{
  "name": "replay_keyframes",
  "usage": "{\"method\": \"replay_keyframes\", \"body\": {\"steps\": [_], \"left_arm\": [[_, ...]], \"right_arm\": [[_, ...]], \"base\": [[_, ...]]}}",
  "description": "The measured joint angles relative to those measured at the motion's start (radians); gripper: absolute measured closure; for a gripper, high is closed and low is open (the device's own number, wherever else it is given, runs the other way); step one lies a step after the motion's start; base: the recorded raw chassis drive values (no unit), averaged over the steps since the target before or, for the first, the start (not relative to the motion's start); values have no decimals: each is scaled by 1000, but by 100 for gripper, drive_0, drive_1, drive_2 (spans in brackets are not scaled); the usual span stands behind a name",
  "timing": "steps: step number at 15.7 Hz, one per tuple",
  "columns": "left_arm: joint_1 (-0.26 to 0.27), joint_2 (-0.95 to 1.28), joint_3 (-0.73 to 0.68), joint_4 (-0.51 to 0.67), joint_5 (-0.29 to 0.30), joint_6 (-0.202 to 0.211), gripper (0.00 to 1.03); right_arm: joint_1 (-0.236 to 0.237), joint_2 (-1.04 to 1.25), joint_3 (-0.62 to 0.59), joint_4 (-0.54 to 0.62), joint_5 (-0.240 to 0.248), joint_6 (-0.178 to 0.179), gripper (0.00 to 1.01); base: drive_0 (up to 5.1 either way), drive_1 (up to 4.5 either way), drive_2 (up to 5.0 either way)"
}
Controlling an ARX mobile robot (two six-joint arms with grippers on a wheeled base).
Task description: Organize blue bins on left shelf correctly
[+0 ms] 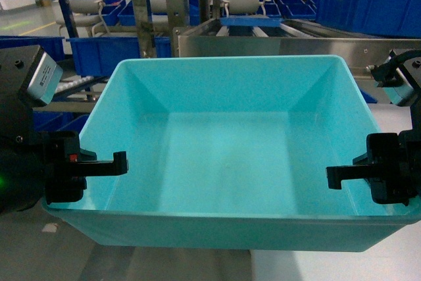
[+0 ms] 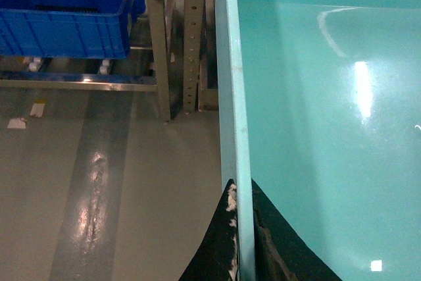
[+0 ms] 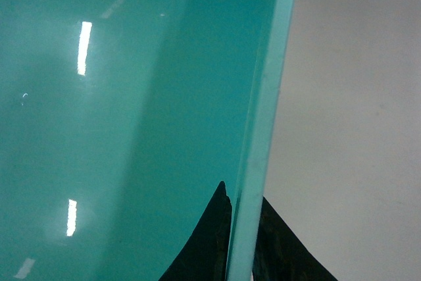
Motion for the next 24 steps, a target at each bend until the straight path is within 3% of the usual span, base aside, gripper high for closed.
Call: {"method": "replay_keyframes", "body": {"steps": [8,21,24], "left_arm": [[0,0,0,0,0,0,101],[-3,0,0,1,0,0,101],[4,2,-1,-4,-1,0,101]], "right_arm": [[0,0,0,0,0,0,94],[-5,0,0,0,-2,0,94],[2,0,0,1,-2,0,94]], "base": [[-18,-18,-18],[-445,414,53],[0,0,0]]}}
